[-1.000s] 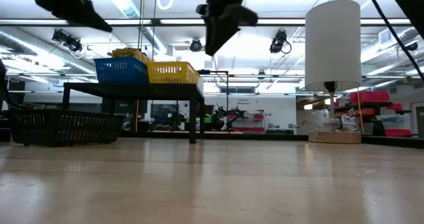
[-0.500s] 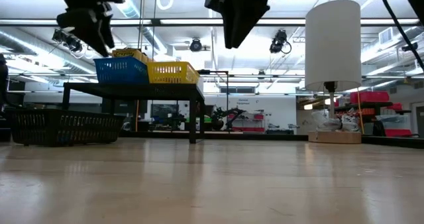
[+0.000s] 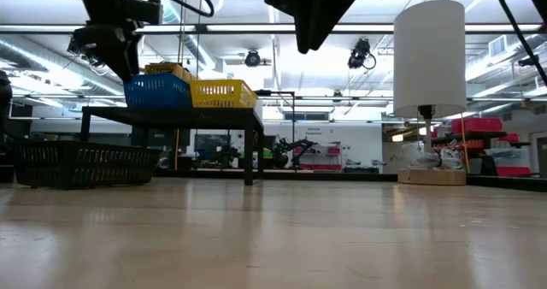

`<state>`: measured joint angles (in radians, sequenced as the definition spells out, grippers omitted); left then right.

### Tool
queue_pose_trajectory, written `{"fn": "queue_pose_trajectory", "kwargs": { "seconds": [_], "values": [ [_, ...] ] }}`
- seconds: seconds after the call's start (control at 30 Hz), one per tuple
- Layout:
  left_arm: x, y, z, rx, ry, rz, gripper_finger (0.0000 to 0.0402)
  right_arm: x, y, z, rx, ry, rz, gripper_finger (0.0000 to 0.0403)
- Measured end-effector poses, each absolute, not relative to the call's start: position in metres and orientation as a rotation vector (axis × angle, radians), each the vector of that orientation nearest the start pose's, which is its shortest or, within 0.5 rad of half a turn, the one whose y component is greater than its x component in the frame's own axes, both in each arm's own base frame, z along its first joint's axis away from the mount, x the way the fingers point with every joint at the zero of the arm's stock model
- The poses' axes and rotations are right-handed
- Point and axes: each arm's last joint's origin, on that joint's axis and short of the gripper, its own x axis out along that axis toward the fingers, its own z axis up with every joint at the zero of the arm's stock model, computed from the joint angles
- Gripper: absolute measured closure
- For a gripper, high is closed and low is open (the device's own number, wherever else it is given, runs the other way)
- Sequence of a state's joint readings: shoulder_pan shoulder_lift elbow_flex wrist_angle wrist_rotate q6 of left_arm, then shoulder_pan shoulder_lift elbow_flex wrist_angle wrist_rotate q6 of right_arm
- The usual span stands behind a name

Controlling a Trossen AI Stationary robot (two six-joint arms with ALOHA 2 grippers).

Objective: Pick & Place Office Desk Supplies
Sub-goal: Adjust the blue bin on the shelf

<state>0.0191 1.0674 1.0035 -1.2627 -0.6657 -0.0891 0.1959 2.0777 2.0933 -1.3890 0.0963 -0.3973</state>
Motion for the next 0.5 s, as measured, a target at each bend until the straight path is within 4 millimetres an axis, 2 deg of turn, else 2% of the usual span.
{"fn": "queue_pose_trajectory", "kwargs": {
  "seconds": [0.5],
  "values": [
    [0.18,0.037,0.276,0.369,1.384,0.592,0.0318,0.405,0.086,0.304,-0.54,1.294,0.387,0.0304]
  ]
}}
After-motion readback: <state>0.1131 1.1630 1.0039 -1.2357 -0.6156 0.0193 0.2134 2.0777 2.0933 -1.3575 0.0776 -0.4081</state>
